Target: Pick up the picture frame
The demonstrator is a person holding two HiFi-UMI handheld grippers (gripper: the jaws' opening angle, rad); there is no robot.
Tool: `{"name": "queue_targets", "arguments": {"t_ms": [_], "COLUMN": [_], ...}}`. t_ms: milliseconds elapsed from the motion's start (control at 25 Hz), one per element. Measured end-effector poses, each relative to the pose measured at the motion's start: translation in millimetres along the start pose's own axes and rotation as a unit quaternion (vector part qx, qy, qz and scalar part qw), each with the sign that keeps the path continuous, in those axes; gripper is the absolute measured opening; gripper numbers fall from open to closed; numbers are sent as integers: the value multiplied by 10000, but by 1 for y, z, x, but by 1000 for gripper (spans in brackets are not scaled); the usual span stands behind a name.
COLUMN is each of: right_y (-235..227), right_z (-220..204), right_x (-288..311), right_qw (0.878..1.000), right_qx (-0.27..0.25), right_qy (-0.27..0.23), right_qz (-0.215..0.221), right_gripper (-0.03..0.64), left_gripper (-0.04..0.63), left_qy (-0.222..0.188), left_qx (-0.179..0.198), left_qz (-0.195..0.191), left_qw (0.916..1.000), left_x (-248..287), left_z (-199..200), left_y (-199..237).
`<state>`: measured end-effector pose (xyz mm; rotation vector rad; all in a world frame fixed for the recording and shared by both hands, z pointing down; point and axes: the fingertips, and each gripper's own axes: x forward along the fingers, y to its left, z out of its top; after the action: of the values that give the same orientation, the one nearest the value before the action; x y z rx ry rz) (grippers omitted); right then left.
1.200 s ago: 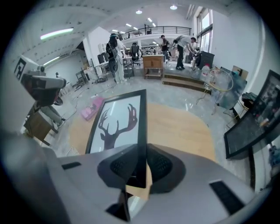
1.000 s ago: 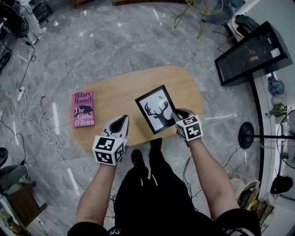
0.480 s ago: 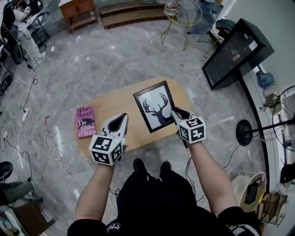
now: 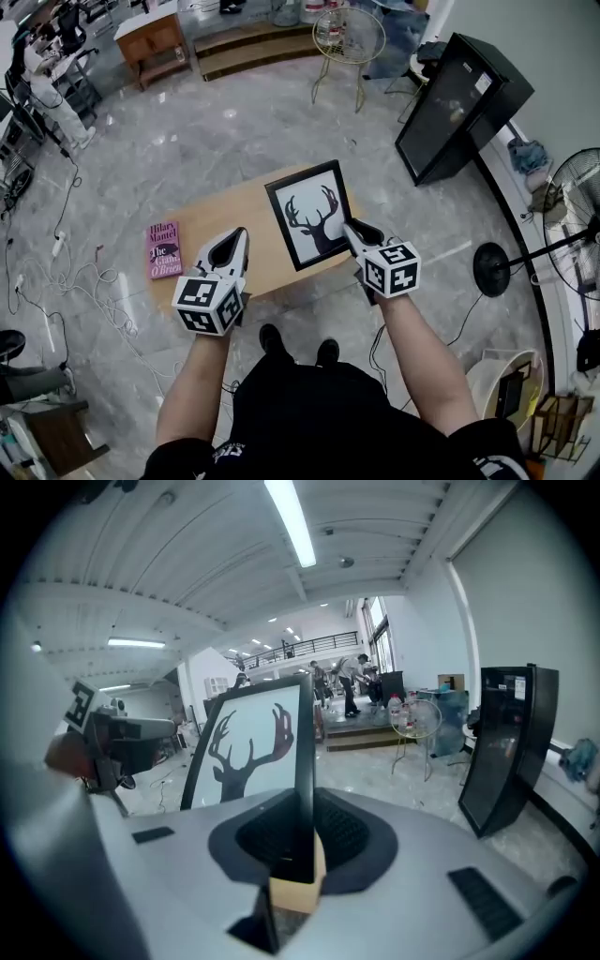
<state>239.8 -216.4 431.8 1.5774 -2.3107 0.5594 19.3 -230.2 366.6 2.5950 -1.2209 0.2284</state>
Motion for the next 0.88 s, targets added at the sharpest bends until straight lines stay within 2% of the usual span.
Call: {"name": "queue_targets", "arguments": {"t_ms": [160,400,640,760,880], "right_y": [-22,-30,-34,-33,-37], "right_z": [0,1,-4,-1,6], "right_x": [-51,-102,-131,-140,-150], "right_qw": [9997,9983,9966,9969,9962], "right_qx": [36,7,335,304,300], "right_qy": [-218,-549,-741,-730,-810], "right_qz": [76,185,110,39,-102], "right_gripper": [69,69,69,69,69], "left_gripper": [9,9,9,9,9], "left_qy": [-53,-109,-169,-262,-236], "left_qx": [-5,44,131,136,407], "left_qz": [33,185,95,-21,-245], "left_qw": [10000,9998,9997,9996,9986], "left_x": [-2,-11,-9,-6,-4], "left_z": [3,3,14,25,32], "left_y": [-56,-100,-119,-120,-125]}}
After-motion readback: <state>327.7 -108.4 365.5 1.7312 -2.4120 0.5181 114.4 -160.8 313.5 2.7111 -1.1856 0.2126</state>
